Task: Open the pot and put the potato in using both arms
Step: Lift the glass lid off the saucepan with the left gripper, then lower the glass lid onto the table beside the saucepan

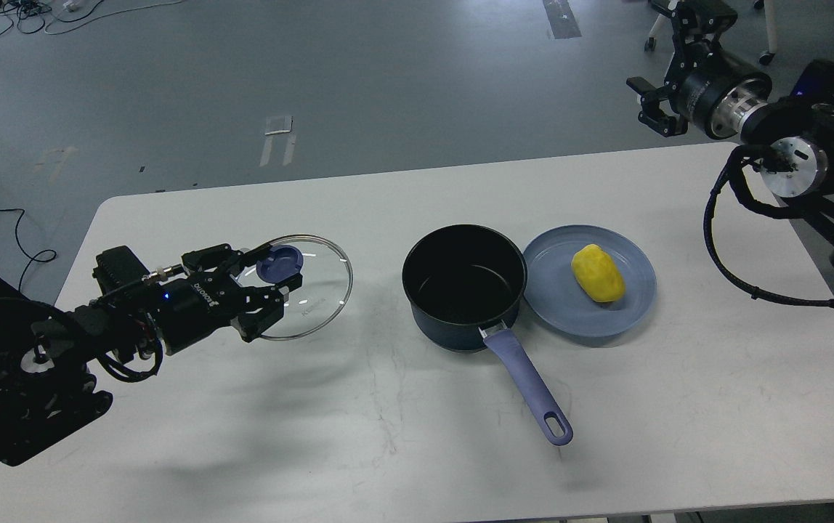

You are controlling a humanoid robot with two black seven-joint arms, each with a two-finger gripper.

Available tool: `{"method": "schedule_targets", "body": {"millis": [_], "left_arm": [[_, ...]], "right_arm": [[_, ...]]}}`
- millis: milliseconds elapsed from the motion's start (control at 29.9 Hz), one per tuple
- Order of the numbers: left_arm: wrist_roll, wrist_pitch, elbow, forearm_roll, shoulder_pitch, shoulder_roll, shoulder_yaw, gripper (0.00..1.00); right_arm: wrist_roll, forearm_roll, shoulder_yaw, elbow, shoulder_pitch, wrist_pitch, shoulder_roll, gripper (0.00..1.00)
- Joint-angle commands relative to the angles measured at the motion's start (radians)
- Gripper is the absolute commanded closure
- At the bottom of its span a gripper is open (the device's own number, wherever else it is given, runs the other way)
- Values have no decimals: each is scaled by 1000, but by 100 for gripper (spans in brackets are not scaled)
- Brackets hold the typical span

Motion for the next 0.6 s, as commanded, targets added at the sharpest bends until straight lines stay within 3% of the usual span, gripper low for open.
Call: {"method": "schedule_targets", "body": {"millis": [0,569], "left_arm": [[0,0,19,-2,16,-3,2,94],[0,0,91,-29,75,-74,8,92]], "right_arm": [[0,0,-1,1,2,-1,2,0],[0,0,-5,1,12,-5,2,0]]}}
